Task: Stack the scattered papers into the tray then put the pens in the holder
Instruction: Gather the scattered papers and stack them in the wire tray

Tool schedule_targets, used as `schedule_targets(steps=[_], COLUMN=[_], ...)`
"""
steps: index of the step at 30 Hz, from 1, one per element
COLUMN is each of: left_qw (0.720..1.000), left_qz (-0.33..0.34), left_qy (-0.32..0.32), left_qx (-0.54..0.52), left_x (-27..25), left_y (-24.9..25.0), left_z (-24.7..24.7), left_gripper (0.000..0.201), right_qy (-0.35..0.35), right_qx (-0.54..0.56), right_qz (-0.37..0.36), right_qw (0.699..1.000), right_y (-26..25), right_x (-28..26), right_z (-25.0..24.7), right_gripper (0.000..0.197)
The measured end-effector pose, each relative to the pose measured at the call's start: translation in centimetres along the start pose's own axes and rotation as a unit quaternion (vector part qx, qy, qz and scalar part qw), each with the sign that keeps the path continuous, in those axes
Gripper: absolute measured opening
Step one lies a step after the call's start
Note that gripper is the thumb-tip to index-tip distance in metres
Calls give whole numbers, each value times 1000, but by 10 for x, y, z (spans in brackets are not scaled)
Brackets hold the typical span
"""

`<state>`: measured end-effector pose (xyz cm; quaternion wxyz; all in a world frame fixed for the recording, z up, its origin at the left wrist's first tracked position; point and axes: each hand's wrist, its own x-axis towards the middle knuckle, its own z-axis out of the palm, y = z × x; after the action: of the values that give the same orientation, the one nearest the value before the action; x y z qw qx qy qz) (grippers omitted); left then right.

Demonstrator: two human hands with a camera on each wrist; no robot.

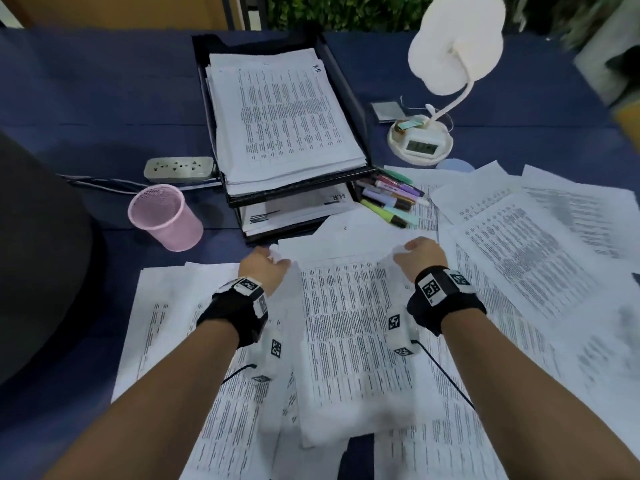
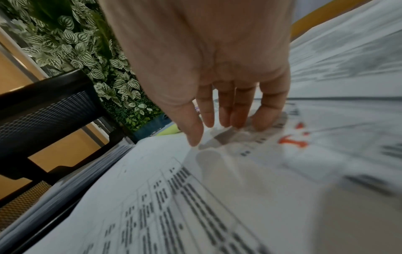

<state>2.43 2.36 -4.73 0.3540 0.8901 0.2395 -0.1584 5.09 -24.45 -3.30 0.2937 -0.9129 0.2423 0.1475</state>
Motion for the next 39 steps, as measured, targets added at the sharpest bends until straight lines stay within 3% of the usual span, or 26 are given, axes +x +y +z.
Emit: schedule_targets(steps=[5, 10, 14, 16, 18, 21, 24, 29, 32, 35, 37, 39], left_qw=[998, 999, 995, 990, 988, 991, 983, 956, 965, 984, 990, 994], left_qz=[33, 39, 1, -16, -11, 13, 34, 45, 52, 52, 42, 41], left_qy=[-39, -22, -35, -52, -65, -40, -12, -80, -38, 14, 18, 6], left_qx=[-43, 5, -89, -132, -136, -130, -182, -278, -252, -173, -135, -96], left_x=[-11, -15, -13, -14, -17, -23, -29, -28, -20, -15, -11, -9], left_y=[10, 9, 9, 6, 4, 4, 11, 24, 32, 37, 34, 32], left_z=[11, 18, 21, 22, 26, 32, 37, 49, 55, 58, 59, 59], left_gripper=[50, 69, 77, 74, 67, 52, 56, 20, 15, 12, 11, 12], right_qy=[-90, -107, -132, -128, -129, -119, -106, -56, 12, 58, 5, -33], right_qx=[12, 52, 138, 133, 107, 146, 237, 303, 228, 0, -127, -187], right_qz=[-45, -64, -18, -23, -29, -29, -30, -44, -47, -31, -25, -47], right_qw=[995, 991, 982, 983, 985, 982, 965, 950, 972, 998, 992, 981], right_y=[24, 33, 36, 38, 38, 44, 49, 51, 56, 66, 76, 86], right_x=[-14, -20, -20, -18, -21, -20, -18, -13, 1, 11, 16, 28], right_z=[-9, -12, -11, -10, -10, -11, -18, -34, -37, -43, -43, -37], right_gripper=[41, 46, 49, 23, 16, 50, 53, 7, 21, 34, 40, 53])
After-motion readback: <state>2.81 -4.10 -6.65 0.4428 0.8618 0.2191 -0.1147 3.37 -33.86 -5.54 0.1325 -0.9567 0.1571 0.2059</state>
